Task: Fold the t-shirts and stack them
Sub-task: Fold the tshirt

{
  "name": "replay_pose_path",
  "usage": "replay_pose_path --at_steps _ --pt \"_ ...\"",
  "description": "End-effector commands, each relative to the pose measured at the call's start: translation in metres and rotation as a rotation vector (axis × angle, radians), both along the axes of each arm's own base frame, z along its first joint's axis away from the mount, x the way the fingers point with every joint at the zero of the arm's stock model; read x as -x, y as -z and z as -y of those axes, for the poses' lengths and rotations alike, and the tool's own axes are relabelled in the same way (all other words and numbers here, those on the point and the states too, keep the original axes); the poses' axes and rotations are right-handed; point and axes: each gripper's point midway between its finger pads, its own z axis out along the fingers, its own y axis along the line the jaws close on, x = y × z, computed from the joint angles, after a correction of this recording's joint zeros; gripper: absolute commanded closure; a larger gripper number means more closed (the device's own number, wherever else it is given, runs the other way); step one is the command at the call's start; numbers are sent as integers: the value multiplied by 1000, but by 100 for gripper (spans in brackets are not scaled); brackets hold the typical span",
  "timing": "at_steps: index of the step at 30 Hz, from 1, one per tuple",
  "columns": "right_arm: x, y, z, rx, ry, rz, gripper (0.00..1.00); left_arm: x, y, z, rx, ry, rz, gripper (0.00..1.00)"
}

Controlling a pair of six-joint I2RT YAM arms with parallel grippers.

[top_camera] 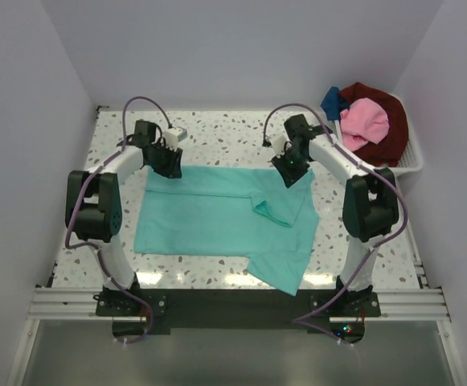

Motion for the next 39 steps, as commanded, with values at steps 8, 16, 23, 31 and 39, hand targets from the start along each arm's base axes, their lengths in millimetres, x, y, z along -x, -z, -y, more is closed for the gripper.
replay_pose_path --at_steps 8,16,23,31,39 --pt "-25 51 36 280 73 2 64 8 54 -60 -137 -168 -161 61" --pt "-87 76 25 279 118 69 63 -32 78 -98 -125 -242 -195 62" --pt "-155 49 14 225 154 212 53 -83 58 -94 -34 -168 -79 62" --pt "-112 -83 -22 -45 25 257 20 -84 -72 -71 38 39 217 50" --pt "28 -92 5 -9 -341 60 28 25 -99 -63 37 230 229 44"
